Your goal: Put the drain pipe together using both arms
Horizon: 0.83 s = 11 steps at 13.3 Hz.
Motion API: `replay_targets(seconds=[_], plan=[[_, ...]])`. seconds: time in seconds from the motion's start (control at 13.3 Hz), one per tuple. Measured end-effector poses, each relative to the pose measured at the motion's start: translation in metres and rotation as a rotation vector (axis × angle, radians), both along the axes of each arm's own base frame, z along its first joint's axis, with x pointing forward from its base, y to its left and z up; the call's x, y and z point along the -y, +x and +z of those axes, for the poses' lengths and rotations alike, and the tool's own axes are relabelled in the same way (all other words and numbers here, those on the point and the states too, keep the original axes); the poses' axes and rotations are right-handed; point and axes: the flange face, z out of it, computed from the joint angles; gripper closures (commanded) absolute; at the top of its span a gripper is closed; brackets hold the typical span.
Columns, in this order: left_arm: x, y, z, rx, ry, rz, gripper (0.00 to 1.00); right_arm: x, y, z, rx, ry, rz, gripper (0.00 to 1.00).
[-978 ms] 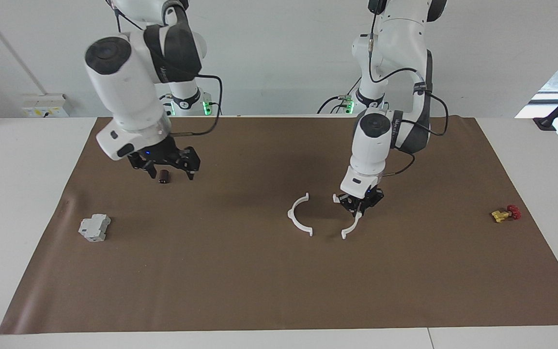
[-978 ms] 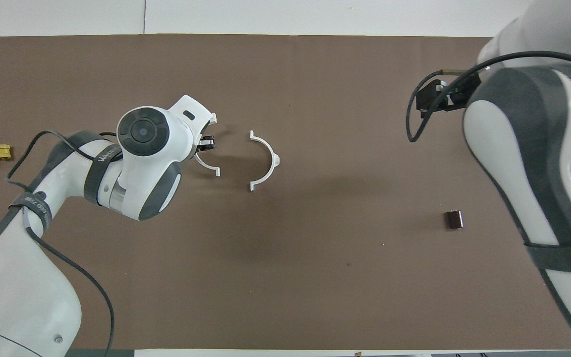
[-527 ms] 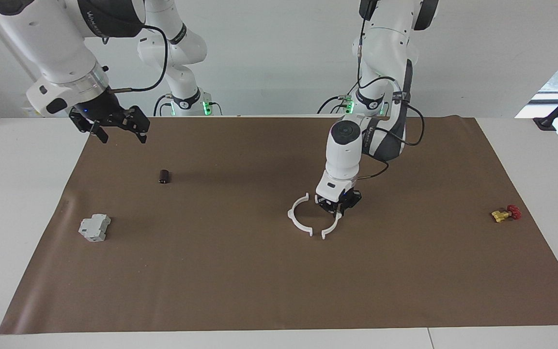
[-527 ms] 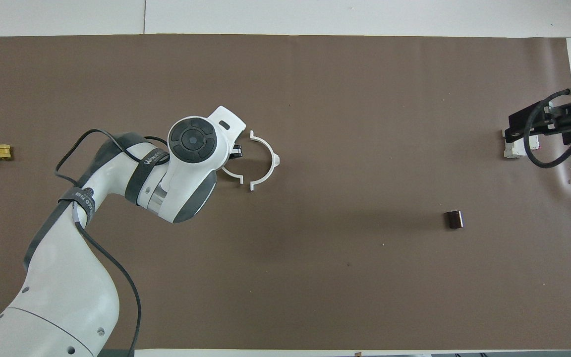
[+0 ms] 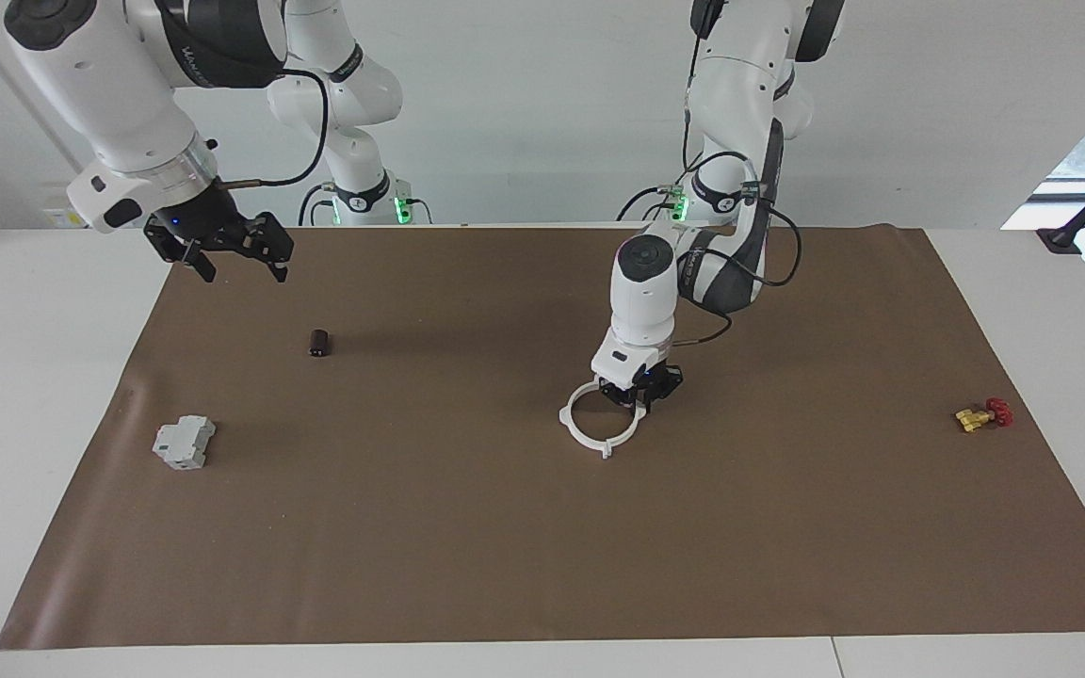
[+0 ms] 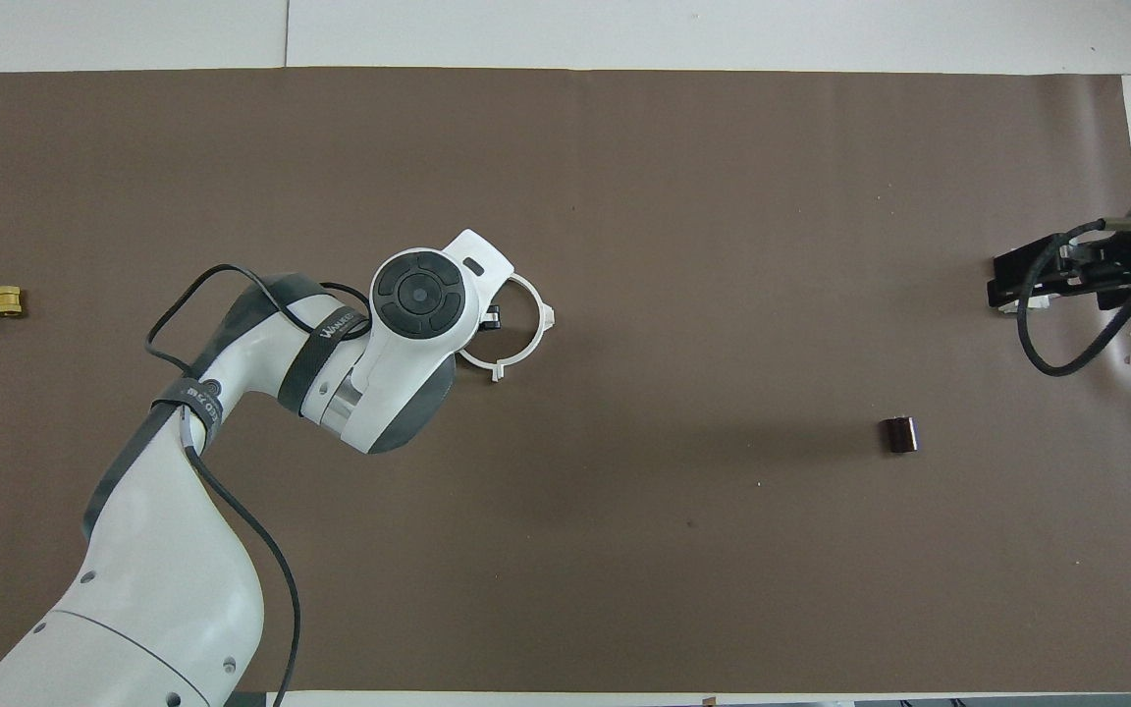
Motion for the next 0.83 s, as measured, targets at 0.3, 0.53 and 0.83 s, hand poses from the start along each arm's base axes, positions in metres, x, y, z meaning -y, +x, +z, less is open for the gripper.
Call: replay_targets(seconds=[0.3,0.53,0.83], plan=[[0.0,0.0004,0.0001,0.004,-0.003,-0.001,1.0,-0.0054,0.0013,-0.007,-0.012,-0.022,0.014,0.0],[0.0009,0.0007,-0.0003,0.019,-0.015,-0.004,1.0,-0.0006,0.0033,-0.0062,0.004,-0.022,0.006,0.0],[0.0009,0.0008,-0.0005,0.022,-0.017,-0.006,1.0,-0.0001,0.0045,-0.0075,0.011,-0.022,0.005,0.0]])
